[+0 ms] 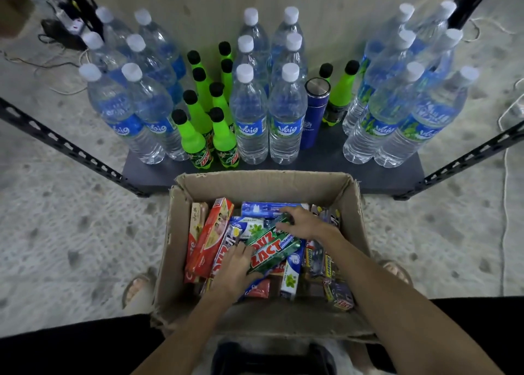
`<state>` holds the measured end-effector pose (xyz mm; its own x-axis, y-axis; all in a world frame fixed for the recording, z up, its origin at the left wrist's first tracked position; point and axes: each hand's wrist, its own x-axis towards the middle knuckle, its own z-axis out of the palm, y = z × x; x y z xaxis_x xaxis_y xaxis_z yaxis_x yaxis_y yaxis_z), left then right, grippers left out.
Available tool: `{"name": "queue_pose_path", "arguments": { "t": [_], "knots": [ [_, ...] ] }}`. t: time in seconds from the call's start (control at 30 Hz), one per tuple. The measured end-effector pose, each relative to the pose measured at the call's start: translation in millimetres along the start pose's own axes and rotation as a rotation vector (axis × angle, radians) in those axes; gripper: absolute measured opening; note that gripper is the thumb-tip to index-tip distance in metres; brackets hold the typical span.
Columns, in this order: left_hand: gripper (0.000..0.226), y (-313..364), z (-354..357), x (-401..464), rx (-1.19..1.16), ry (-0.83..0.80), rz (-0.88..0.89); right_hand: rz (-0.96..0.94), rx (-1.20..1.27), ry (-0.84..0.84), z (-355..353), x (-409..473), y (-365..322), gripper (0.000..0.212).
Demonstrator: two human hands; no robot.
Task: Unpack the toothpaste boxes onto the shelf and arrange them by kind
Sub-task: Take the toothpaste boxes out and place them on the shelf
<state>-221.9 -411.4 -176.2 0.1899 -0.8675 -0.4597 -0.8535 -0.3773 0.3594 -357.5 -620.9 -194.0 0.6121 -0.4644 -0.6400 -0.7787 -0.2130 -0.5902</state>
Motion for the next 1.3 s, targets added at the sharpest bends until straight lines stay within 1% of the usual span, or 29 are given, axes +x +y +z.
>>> {"name": "queue_pose_path", "arguments": {
  "t": [0.03,0.13,0.23,0.37,0.43,0.5,0.6,0.73,0.87,0.93,1.03,1.07,1.17,1.3],
  "knots": [
    [0.064,-1,0,-3,-0.015,0.012,0.021,0.003,0.017,-0.003,0,0,-1,0.064],
    [0.060,-5,-11,-15,-0.048,0.079,0.094,-0.020,0.101,0.006,2,-3,-7,0.047],
    [0.056,-13,-32,-26,-0.019,0.152,0.170,-0.059,0.096,0.077,-2,-17,-17,0.038],
    [0.050,-25,-69,-44,0.021,0.243,0.273,-0.090,0.144,0.205,-29,-49,-26,0.039],
    [0.052,-27,-90,-55,0.066,0.312,0.315,-0.125,0.187,0.266,-49,-72,-34,0.040],
    [0.055,-27,-114,-64,0.119,0.401,0.334,-0.176,0.225,0.321,-72,-101,-47,0.037],
    [0.056,-18,-158,-80,0.134,0.539,0.366,-0.277,0.274,0.430,-105,-145,-65,0.032],
    [0.055,-3,-229,-109,0.092,0.733,0.422,-0.395,0.321,0.569,-148,-214,-103,0.035],
    [0.060,16,-304,-143,0.061,0.865,0.476,-0.535,0.301,0.717,-187,-281,-141,0.036],
    [0.057,29,-341,-161,0.052,0.933,0.524,-0.596,0.291,0.782,-206,-314,-160,0.038],
    [0.047,48,-391,-188,0.055,1.038,0.571,-0.699,0.320,0.876,-230,-364,-185,0.049],
    [0.046,54,-407,-194,0.054,1.079,0.588,-0.728,0.337,0.900,-238,-378,-192,0.050],
    [0.045,71,-448,-204,0.015,1.161,0.631,-0.785,0.395,0.949,-265,-407,-203,0.040],
    [0.043,90,-498,-187,-0.010,1.198,0.617,-0.780,0.424,1.027,-311,-423,-209,0.030]
  ]
}}
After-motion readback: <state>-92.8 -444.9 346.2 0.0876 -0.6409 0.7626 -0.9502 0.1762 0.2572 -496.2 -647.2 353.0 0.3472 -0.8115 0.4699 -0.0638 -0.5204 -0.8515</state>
